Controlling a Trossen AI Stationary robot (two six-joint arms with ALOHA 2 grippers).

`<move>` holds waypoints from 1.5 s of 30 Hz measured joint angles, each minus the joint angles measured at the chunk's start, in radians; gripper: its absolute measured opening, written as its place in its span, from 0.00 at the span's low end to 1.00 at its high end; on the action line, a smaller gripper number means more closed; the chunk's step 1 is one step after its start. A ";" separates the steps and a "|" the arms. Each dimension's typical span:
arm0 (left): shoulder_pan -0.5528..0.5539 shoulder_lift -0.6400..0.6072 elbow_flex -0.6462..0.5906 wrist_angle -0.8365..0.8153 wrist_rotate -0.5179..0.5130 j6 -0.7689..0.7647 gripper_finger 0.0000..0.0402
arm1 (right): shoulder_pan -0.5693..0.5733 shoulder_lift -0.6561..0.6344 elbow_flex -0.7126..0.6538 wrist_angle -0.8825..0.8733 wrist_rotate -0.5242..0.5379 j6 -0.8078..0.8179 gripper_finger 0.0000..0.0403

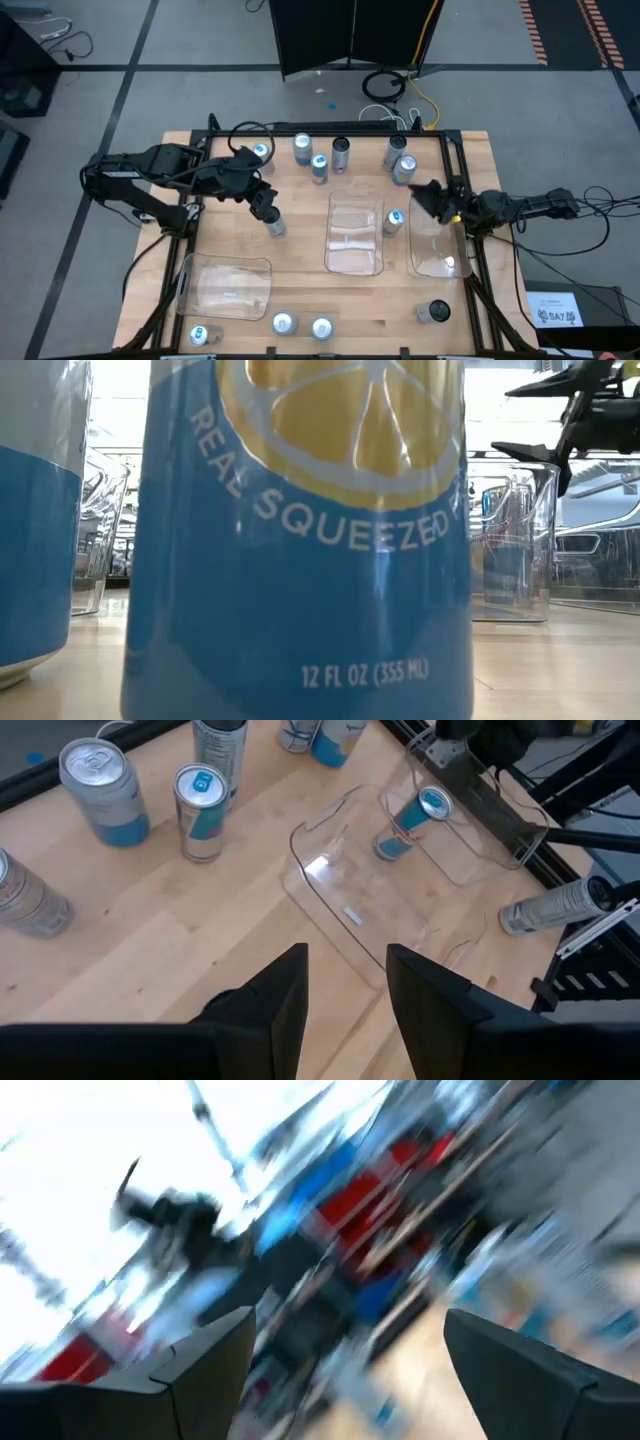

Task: Sort soda cans
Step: Put the middle right blue soda can into the middle transparent bin

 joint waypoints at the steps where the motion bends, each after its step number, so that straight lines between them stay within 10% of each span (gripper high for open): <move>1: 0.000 0.000 0.000 0.000 0.000 0.000 0.36 | 0.000 0.000 0.000 0.027 0.062 -0.010 0.79; 9: -0.018 0.000 -0.013 0.011 -0.064 0.192 0.36 | 0.000 0.055 0.180 -0.043 0.136 -0.188 0.79; 17: -0.040 -0.003 -0.208 0.216 -0.187 0.308 0.36 | 0.000 0.491 0.798 -0.894 0.099 -0.154 0.79; 27: -0.003 -0.104 -0.564 0.656 -0.021 0.386 0.36 | -0.118 1.071 1.415 -1.790 -0.237 0.026 0.79; 33: 0.006 -0.288 -0.703 0.722 -0.037 0.370 0.36 | -0.188 1.176 1.441 -1.831 -0.437 -0.111 0.79; 45: -0.060 -0.417 -0.760 0.737 -0.029 0.363 0.36 | -0.201 1.198 1.230 -1.659 -0.514 -0.181 0.79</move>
